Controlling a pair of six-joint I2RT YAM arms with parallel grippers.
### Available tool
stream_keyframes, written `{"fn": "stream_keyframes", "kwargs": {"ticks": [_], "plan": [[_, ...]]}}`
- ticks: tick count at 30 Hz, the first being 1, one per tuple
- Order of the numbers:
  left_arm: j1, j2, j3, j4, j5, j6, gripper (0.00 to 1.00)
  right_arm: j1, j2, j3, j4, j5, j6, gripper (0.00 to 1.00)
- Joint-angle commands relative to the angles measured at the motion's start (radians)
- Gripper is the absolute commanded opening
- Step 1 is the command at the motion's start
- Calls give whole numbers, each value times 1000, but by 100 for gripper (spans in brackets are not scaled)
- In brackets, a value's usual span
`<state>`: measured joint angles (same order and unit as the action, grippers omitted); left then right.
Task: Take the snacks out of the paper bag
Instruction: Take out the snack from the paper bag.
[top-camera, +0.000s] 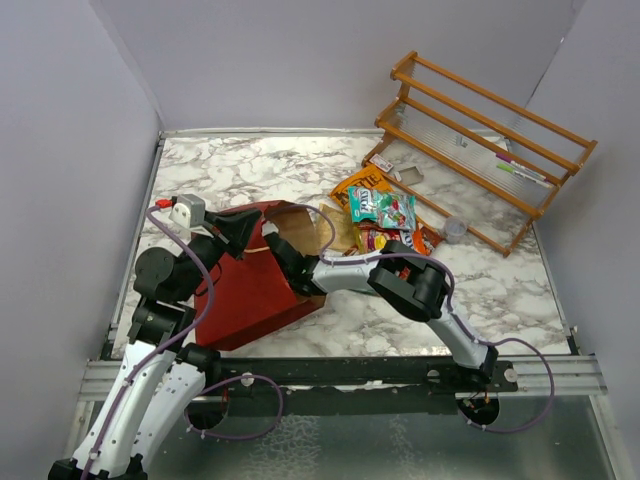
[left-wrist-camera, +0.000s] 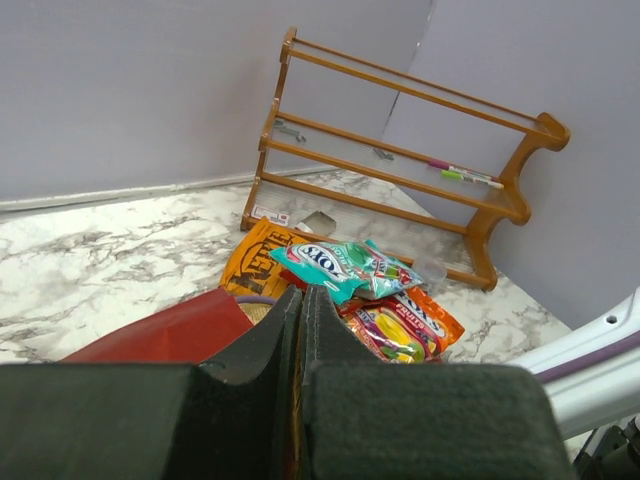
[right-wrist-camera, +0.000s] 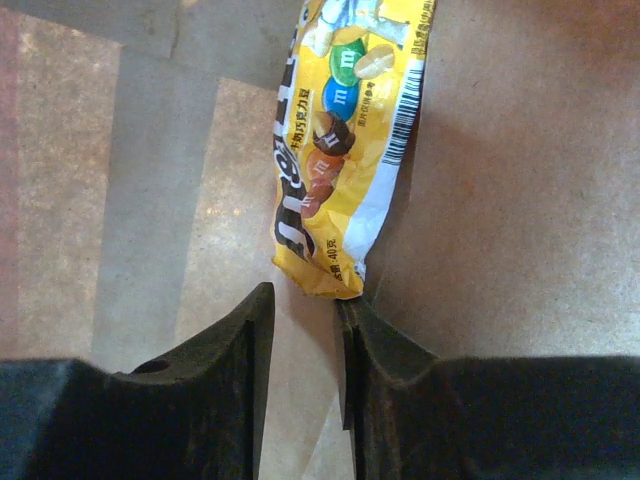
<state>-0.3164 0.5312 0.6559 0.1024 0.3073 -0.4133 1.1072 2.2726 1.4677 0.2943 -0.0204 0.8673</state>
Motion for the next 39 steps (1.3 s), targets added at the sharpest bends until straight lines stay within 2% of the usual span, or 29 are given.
{"fn": "stream_keyframes", "kwargs": {"ticks": [1,6,12,17,20,25,31,39], "plan": [[-4,-11,-4,52,38,-17,1,9,39,54,47,-4,17,28],[-4,-27,-9,22,36,-1,1,9,36,61,63,22,10,18],[-4,-66,-20,-37,6,51,1,8,-35,-7,122,81,-21,3],[-5,-82,-19,-87,-39,137,1,0,-146,-106,188,158,-66,2],[-5,-88,-16,-124,-119,187,0,-9,-221,-171,213,200,-92,2],[-5,-127,-66,-84,-216,232,0,-11,-346,-279,245,275,-128,2],[-4,-186,-138,26,-85,307,0,-10,-410,-341,198,337,-107,2],[-4,-324,-244,77,-63,437,0,-10,-433,-379,182,313,-63,2]]}}
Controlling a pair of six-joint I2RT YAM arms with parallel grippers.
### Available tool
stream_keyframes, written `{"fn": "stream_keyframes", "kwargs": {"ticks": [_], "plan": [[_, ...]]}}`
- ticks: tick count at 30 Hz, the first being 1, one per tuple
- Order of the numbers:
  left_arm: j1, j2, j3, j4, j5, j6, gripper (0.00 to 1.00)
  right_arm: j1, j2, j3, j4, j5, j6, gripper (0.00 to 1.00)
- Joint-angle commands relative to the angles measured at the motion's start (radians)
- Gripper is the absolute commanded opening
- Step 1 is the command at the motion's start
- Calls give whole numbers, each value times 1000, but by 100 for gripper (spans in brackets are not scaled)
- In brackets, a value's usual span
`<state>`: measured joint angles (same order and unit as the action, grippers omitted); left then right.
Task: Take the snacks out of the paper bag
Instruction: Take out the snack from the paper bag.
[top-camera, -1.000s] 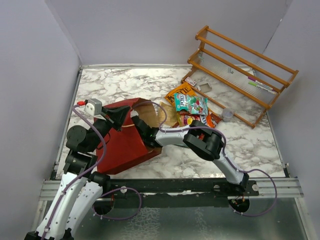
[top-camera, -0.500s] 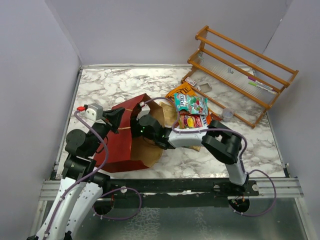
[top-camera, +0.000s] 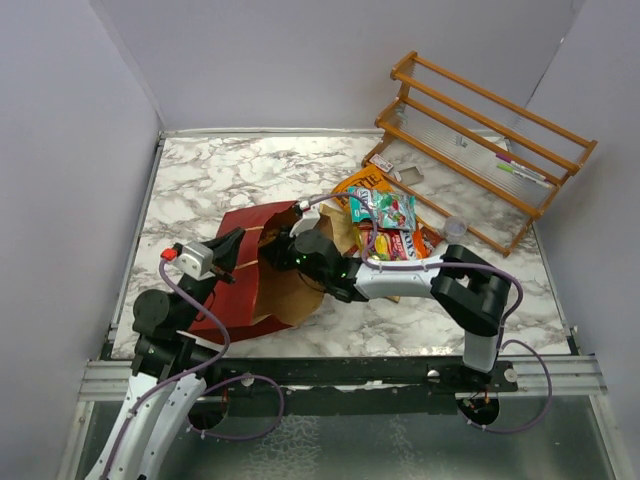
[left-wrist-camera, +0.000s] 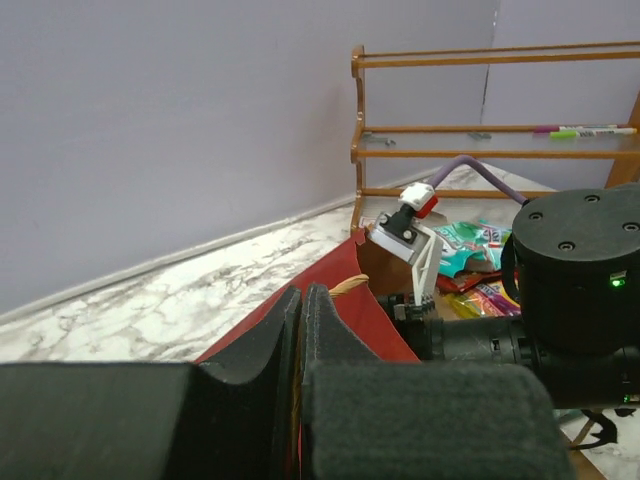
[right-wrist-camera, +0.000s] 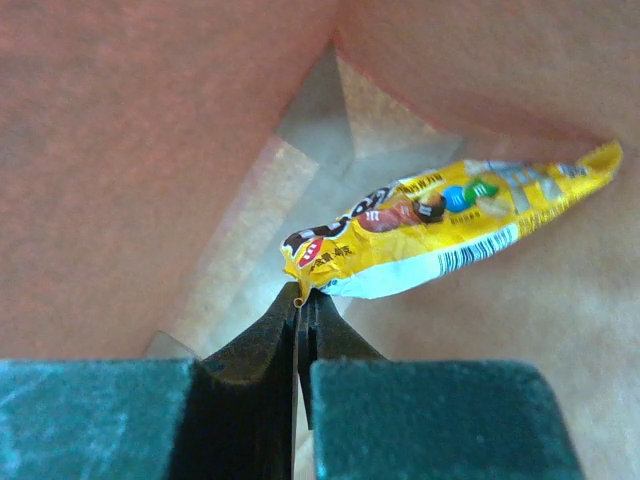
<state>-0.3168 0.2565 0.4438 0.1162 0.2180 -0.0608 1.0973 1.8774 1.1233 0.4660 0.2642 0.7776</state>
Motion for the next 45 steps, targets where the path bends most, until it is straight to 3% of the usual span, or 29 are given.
{"fn": "stream_keyframes", "kwargs": {"ticks": [1,13,25,35,45], "plan": [[-4,-53,-37,63,26,83,0,-2,-48,-37,6,29,16,2],[-5,-1,-47,31,16,67,0,-2,-235,-118,21,-6,-93,2],[-4,115,43,8,-119,-40,0,-2,-388,-127,-13,-61,-144,2],[-4,222,121,35,-163,-114,0,-9,-552,-118,-101,165,-334,2],[-2,493,366,40,-305,-145,0,-223,-680,-144,-204,184,-389,2]]}}
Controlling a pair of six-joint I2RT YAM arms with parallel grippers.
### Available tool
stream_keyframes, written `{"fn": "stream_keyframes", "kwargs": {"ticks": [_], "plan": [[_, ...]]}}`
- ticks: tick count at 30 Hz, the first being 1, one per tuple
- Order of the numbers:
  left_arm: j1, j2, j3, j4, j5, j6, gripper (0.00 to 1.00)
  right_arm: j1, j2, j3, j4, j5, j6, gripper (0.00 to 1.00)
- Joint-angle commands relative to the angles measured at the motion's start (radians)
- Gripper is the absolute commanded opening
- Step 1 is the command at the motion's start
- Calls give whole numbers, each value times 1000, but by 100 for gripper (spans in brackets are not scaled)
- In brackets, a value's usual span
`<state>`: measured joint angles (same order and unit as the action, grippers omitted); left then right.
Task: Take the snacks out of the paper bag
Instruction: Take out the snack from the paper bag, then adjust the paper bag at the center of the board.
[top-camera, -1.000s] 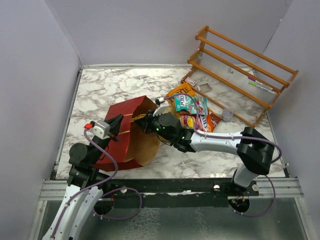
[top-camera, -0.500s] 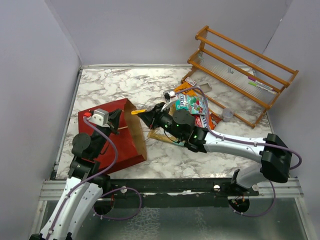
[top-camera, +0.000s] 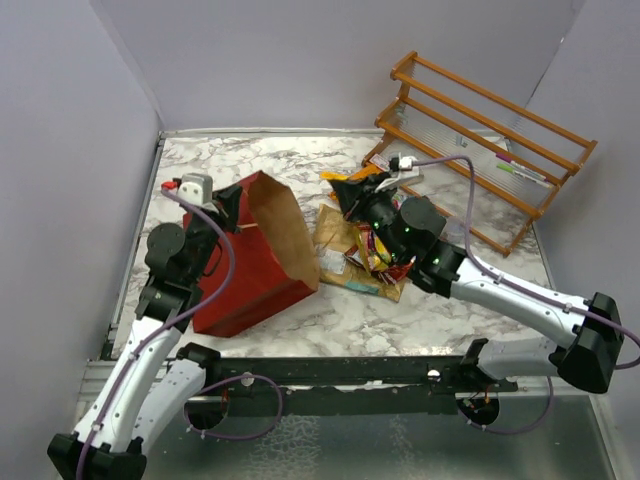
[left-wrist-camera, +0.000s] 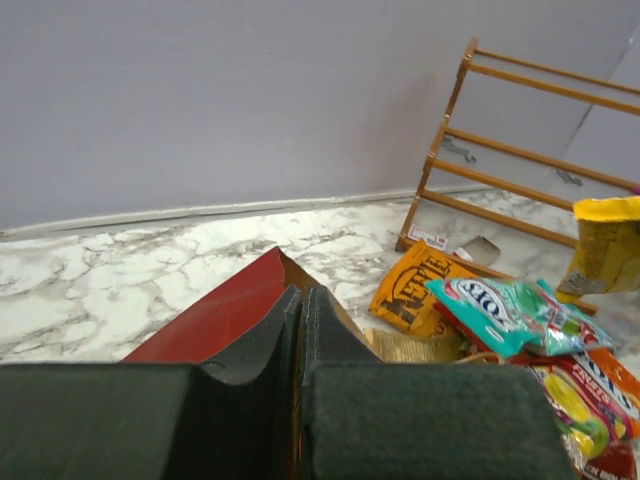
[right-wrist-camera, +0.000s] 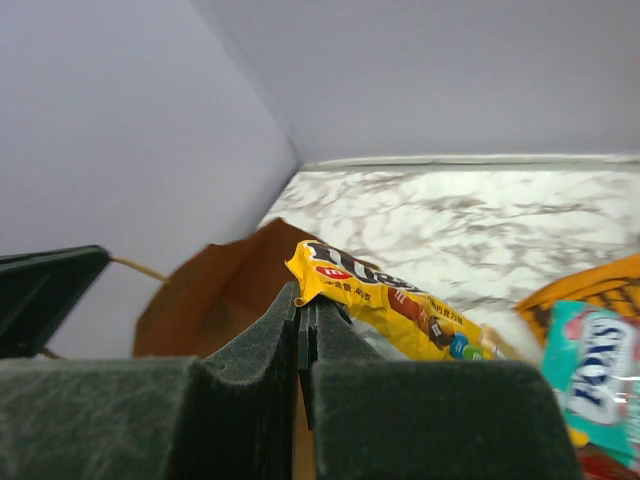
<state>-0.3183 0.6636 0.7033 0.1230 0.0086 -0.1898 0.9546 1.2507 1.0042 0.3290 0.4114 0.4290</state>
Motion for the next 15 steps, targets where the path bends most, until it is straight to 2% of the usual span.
{"fn": "stream_keyframes", "kwargs": {"ticks": [1,9,15], "plan": [[-1,112,135,37,-107,-18,0,-103,-62,-25,-83,34,-39,2],[2,301,327,135,-155,-83,0,-241,-109,-100,-158,11,-7,2],[23,336,262,231,-177,-115,0,-302,-143,-138,-208,-19,25,2]]}}
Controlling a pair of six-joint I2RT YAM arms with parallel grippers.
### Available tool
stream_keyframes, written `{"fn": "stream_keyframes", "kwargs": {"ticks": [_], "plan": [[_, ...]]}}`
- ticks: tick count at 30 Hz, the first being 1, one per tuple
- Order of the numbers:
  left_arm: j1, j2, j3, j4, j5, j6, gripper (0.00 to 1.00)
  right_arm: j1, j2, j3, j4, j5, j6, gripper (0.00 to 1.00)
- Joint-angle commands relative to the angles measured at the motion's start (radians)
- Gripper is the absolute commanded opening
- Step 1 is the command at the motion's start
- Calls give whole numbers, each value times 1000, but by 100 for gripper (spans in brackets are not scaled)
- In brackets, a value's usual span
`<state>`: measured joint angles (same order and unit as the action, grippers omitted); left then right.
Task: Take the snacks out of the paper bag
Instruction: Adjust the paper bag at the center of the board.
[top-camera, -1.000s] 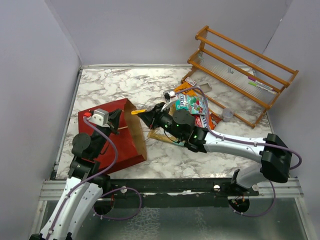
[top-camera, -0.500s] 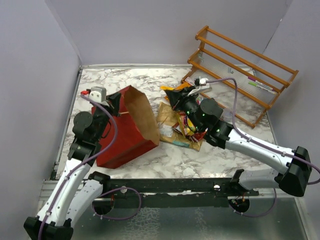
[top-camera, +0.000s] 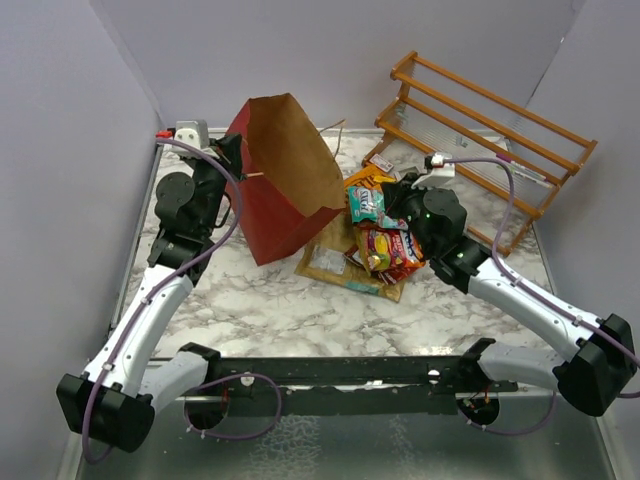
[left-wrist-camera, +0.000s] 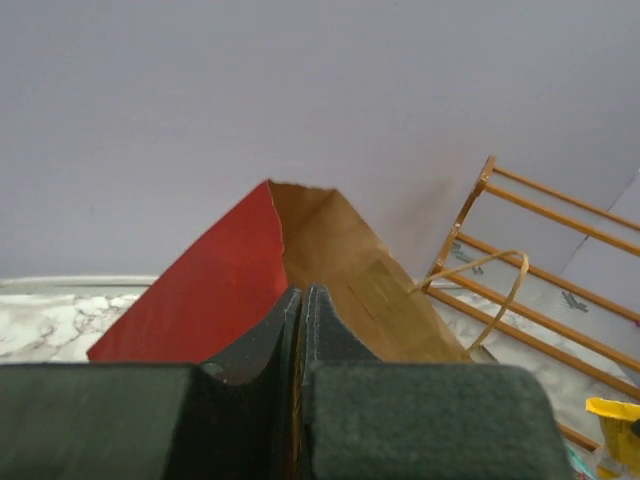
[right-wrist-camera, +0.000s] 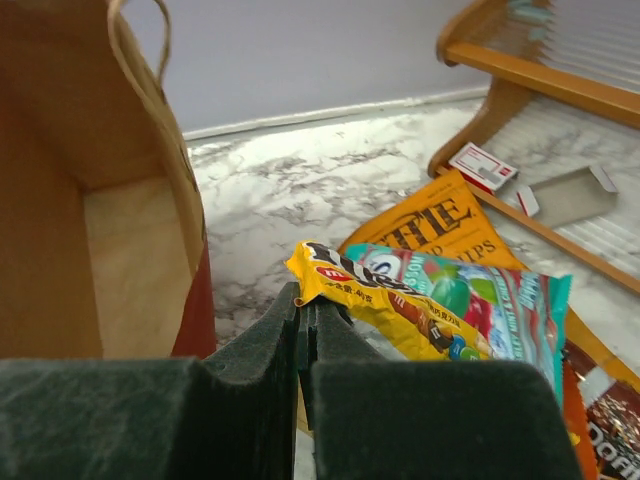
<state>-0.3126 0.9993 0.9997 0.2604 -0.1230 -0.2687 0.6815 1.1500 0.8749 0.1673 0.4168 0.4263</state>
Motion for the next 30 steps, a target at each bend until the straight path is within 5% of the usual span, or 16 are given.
{"fn": "stream_keyframes", "kwargs": {"ticks": [1,12,19,24,30], "plan": [[25,-10,-60,83,-57,-44,0,-31,-46,-9,-51,-27,27,2],[82,-226,-199,-309,-358,-56,1,-40,-41,-9,-46,-68,-9,2],[83,-348,-247,-385,-372,-36,7,-41,-56,-49,-62,-83,-31,2],[83,-393,-231,-440,-377,-30,33,-43,-83,-101,-62,-41,-49,2],[83,-427,-174,-503,-342,-33,75,-62,-47,-73,-39,-34,-94,2]]}}
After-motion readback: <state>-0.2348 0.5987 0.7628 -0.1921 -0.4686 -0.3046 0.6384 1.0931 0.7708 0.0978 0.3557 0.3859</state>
